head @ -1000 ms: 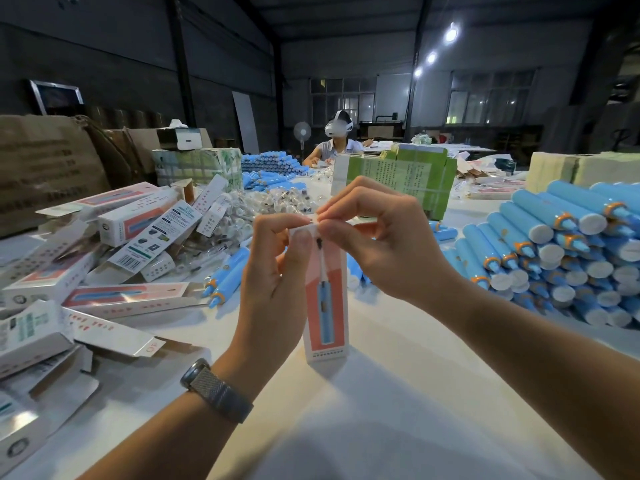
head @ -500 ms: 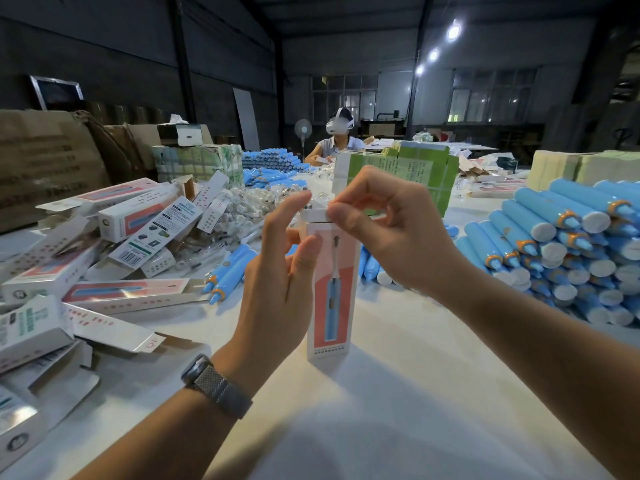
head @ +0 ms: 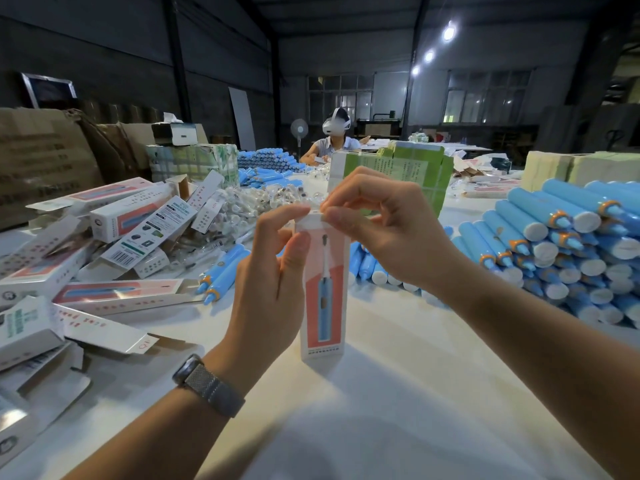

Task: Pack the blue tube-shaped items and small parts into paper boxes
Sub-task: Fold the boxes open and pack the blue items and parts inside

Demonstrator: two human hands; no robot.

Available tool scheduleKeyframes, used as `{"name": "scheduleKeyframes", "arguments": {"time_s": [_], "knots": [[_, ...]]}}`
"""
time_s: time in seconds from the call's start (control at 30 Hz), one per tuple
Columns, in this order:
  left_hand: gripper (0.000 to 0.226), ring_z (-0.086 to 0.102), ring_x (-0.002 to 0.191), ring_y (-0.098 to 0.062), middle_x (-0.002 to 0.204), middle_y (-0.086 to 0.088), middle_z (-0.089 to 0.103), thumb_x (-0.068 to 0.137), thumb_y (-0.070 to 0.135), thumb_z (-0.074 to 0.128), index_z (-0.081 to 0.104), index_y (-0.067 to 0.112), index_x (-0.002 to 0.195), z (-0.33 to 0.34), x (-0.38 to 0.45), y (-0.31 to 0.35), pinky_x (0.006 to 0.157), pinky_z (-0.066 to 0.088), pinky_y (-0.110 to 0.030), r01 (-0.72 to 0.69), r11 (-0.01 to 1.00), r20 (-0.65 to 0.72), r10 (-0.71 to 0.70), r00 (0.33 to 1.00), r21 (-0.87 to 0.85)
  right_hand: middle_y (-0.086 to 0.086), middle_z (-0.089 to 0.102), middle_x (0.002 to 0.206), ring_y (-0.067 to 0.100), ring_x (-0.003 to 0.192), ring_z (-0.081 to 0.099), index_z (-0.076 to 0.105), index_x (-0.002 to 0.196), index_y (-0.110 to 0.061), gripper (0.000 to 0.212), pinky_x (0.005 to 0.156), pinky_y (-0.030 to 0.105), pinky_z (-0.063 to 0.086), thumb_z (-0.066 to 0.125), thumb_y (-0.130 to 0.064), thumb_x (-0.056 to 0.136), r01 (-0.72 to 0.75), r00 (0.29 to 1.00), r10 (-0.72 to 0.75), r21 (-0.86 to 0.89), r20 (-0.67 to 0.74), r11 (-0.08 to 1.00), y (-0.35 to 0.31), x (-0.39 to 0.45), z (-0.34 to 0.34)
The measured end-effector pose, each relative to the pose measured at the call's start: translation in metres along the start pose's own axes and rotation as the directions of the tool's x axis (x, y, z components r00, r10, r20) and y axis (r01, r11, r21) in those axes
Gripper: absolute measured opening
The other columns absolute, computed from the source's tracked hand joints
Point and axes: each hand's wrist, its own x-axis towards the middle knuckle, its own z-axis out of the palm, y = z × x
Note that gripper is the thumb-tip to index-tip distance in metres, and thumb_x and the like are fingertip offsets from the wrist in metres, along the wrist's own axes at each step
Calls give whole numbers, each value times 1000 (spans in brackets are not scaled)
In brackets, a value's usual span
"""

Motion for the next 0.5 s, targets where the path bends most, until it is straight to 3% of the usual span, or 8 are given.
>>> {"name": "scheduleKeyframes", "arguments": {"time_s": [0.17, 0.33, 0.5], "knots": [[15, 63, 69, -32, 93, 21, 62, 103, 38, 36, 40, 41, 117, -4, 4, -2, 53, 51, -55, 38, 999, 31, -38, 999, 6, 6, 61, 101, 21, 94, 62, 68, 105, -6, 21, 76, 41, 57, 71, -1, 85, 45, 999, -45, 14, 27, 999, 6, -5, 3], [9, 61, 72, -39, 91, 13, 61, 101, 42, 39, 45, 44, 107, -7, 7, -2, 54, 51, -58, 55, 997, 67, -52, 996, -51, 5, 62, 101, 15, 95, 62, 69, 104, -8, 16, 75, 21, 51, 67, -4, 89, 62, 996, -60, -17, 63, 998, 7, -3, 0], [8, 61, 74, -39, 92, 10, 60, 102, 42, 40, 47, 39, 105, -6, 7, -3, 52, 52, -57, 41, 999, 40, -40, 998, -31, 10, 61, 100, 17, 93, 60, 71, 102, -2, 14, 74, 21, 51, 64, -3, 90, 85, 994, -82, -39, 74, 996, 8, -1, 0]]}}
